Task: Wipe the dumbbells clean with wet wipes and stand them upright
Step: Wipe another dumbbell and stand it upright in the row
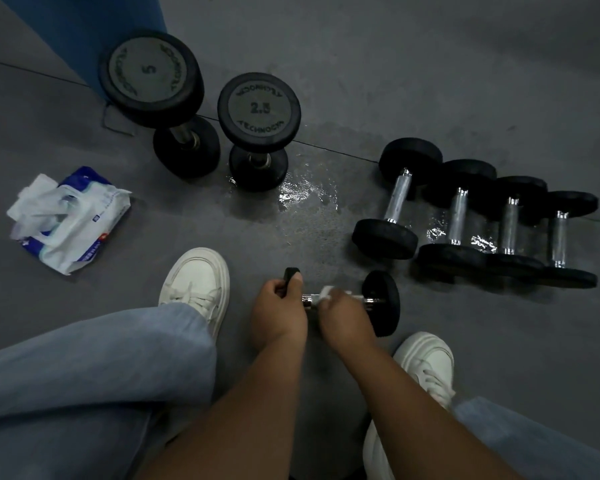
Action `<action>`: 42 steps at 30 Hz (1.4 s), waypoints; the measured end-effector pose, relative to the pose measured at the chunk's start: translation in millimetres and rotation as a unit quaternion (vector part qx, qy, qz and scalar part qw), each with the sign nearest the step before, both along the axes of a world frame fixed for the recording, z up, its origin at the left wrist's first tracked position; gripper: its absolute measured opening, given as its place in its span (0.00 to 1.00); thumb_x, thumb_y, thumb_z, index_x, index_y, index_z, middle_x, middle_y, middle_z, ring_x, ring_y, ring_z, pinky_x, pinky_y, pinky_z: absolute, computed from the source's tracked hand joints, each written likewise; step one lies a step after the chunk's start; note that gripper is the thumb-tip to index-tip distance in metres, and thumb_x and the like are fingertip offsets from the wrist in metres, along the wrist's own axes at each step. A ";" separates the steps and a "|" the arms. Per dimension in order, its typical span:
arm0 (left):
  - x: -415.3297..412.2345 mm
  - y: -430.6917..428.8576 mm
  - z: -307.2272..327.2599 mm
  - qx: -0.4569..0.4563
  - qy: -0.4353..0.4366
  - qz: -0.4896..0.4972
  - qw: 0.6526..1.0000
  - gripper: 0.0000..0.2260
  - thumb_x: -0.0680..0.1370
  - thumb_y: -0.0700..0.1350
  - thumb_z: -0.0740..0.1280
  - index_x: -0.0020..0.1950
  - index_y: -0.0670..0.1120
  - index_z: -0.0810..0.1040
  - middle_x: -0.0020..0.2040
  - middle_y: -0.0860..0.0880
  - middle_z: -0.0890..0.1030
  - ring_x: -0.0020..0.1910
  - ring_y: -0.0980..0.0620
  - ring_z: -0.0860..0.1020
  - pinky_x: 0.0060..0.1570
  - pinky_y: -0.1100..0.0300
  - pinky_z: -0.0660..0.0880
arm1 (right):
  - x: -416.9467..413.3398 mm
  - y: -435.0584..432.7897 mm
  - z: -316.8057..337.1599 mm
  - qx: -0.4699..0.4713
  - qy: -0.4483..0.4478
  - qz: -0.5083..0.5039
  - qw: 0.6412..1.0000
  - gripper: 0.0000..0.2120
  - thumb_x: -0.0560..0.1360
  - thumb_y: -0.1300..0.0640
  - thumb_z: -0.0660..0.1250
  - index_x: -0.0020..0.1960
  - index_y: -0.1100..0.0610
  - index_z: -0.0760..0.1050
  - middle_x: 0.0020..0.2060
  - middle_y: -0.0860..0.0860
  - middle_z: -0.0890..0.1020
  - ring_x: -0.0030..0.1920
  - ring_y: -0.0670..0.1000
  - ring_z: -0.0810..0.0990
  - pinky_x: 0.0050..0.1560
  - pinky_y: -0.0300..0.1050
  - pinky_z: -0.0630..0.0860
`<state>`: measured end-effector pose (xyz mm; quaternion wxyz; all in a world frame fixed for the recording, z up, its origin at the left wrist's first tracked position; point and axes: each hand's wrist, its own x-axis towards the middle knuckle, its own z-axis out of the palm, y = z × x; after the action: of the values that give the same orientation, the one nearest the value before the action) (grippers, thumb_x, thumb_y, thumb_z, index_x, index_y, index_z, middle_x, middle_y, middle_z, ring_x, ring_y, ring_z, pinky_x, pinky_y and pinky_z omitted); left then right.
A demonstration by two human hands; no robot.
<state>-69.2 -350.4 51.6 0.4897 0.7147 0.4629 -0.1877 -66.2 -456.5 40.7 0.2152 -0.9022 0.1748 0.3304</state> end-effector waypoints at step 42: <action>17.5 3.3 7.3 0.018 -0.068 -0.082 0.994 0.15 0.80 0.49 0.67 0.63 0.43 0.80 0.54 0.46 0.83 0.49 0.51 0.78 0.50 0.61 0.71 | -12.6 -3.7 8.3 0.275 -0.105 -0.178 0.939 0.16 0.80 0.62 0.58 0.65 0.52 0.73 0.56 0.53 0.79 0.43 0.46 0.80 0.42 0.36 0.71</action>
<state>-51.7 -347.2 58.8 0.4900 0.7701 0.3715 -0.1698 -78.8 -460.2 49.1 0.5276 -0.7913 0.2111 0.2256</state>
